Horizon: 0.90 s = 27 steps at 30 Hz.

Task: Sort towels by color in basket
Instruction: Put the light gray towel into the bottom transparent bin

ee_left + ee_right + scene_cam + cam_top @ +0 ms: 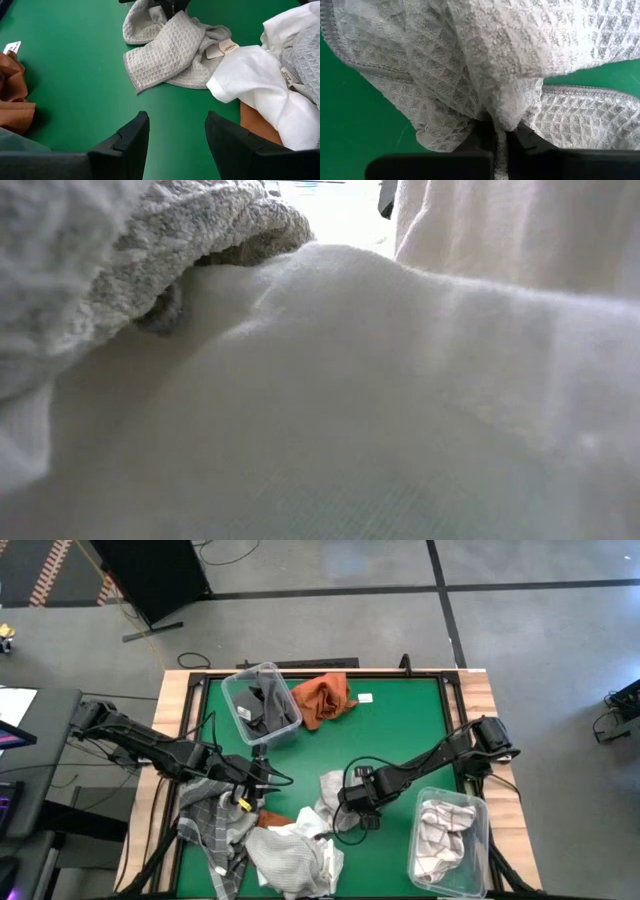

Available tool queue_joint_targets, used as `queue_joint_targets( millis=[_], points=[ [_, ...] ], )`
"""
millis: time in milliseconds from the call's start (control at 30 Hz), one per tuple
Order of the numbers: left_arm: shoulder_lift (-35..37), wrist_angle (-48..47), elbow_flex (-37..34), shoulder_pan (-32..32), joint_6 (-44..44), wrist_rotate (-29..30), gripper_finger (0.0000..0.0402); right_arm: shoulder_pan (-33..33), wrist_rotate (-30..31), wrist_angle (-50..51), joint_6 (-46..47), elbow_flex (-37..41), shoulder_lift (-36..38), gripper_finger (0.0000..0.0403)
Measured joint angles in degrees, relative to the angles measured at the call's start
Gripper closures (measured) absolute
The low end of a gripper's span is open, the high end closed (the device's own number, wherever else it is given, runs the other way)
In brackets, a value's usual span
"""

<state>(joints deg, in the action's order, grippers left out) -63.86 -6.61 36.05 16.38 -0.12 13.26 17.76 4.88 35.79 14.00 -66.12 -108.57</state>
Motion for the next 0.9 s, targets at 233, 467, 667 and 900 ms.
queue_joint_targets(
  millis=[233, 467, 667, 900],
  points=[
    [0.0, 0.0, 0.0, 0.0, -0.3, 0.0, 0.0219, 1.2, 4.6, 5.8, -0.9, -5.6, -0.6, 0.0368],
    [0.0, 0.1, 0.0, 0.0, 2.1, 0.6, 0.0219, 4.0, 10.3, 28.7, 0.1, -19.1, -0.5, 0.0368],
    [0.0, -0.3, 0.0, 0.0, 1.6, 0.6, 0.0219, 10.9, 14.3, 55.0, 9.7, -37.6, -0.2, 0.0368],
    [0.0, -0.3, 0.0, 0.0, 1.0, 0.6, 0.0219, 21.7, 15.0, 54.3, 22.8, -44.3, 9.8, 0.0368]
  ],
)
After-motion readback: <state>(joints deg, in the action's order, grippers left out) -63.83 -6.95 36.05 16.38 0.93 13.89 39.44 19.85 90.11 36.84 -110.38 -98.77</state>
